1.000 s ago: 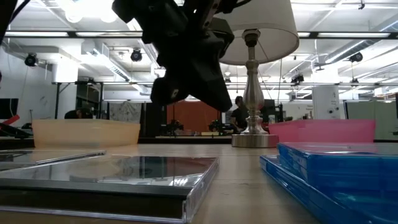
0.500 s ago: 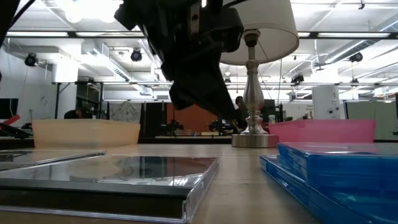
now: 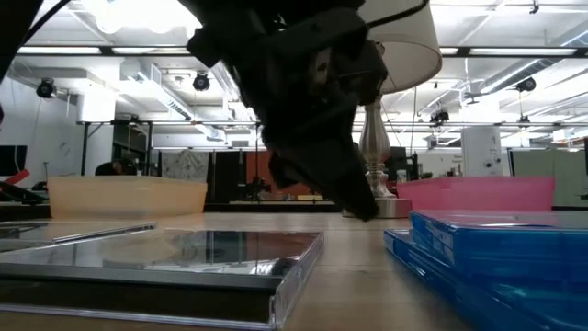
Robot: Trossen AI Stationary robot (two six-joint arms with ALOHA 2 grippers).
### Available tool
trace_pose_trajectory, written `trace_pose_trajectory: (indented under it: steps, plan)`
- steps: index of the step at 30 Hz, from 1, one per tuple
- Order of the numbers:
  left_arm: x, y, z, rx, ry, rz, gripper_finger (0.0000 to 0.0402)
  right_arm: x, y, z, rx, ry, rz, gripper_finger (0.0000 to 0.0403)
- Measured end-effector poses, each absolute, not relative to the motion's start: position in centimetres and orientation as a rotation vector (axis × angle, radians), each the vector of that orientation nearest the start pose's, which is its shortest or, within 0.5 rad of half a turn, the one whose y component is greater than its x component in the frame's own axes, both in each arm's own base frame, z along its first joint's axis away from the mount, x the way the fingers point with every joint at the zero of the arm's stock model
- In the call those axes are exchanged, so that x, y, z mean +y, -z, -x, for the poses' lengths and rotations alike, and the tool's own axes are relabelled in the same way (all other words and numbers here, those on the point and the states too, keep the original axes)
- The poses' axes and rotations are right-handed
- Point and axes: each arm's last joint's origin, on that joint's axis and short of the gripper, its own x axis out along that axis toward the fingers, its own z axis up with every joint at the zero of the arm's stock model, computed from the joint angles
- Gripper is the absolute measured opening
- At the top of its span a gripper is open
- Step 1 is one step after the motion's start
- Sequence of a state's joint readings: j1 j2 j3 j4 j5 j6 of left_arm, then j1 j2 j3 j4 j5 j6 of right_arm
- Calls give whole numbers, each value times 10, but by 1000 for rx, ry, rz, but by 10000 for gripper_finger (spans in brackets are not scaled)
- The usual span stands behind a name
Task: Pick & place jewel cases by type
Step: Put the blue cd case into the orange bin
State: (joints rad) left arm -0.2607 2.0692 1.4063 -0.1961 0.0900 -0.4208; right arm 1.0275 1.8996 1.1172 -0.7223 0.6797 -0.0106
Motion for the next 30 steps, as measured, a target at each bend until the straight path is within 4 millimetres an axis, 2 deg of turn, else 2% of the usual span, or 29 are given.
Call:
trace_pose_trajectory:
  steps: [12, 30]
  plan:
    - [-123, -157, -452, 880, 182, 334, 0, 260, -127, -193, 1017, -255, 1116, 233]
    - [-123, -157, -452, 886, 195, 351, 0, 262, -127, -197, 978, -212, 1037, 222]
